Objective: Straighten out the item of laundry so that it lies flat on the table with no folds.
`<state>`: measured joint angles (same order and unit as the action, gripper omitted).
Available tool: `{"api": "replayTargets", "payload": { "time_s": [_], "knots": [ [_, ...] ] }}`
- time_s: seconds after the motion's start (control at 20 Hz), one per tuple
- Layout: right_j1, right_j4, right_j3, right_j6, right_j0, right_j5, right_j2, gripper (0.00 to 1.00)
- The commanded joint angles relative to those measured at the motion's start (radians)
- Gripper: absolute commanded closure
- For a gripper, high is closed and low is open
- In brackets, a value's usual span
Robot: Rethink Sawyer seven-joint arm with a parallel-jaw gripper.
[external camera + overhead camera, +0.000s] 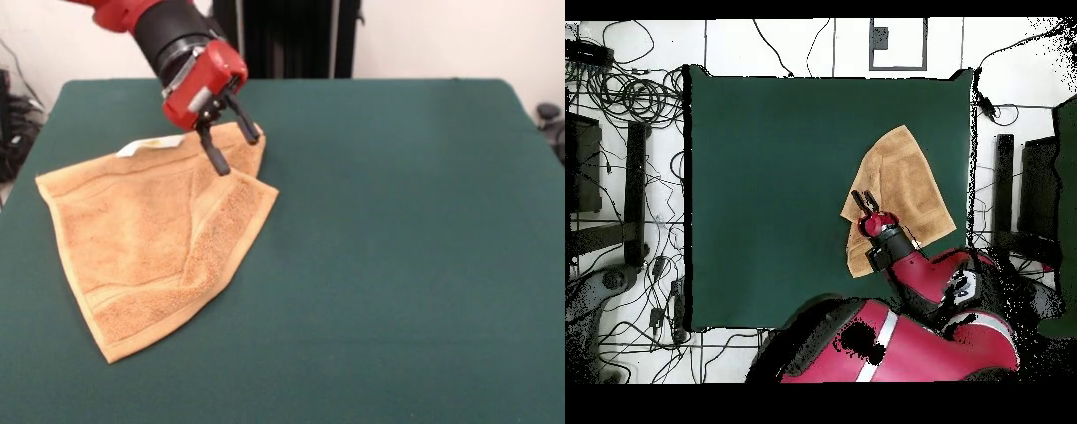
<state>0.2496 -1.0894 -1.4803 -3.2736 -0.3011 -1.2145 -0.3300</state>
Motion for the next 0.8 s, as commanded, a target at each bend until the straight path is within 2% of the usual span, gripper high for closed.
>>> {"api": "replayTargets", "payload": {
  "time_s": [0.05, 0.1, 0.2, 0.3, 0.35, 0.45, 0.65, 0.8],
  "knots": [
    [-0.069, -0.391, 0.088, 0.207, 0.397, 0.504, -0.364, 0.00],
    [-0.048, -0.400, 0.088, 0.218, 0.395, 0.479, -0.375, 0.00],
    [-0.065, -0.445, 0.122, 0.118, 0.391, 0.434, -0.375, 0.00],
    [-0.088, -0.420, 0.175, 0.106, 0.349, 0.425, -0.291, 0.00],
    [-0.161, -0.472, 0.237, -0.013, 0.363, 0.440, -0.275, 0.00],
    [-0.225, -0.537, 0.301, -0.135, 0.390, 0.459, -0.259, 0.00],
    [-0.247, -0.585, 0.322, -0.239, 0.446, 0.466, -0.255, 0.00],
    [-0.228, -0.518, 0.290, -0.211, 0.477, 0.547, -0.233, 0.00]
  ]
}}
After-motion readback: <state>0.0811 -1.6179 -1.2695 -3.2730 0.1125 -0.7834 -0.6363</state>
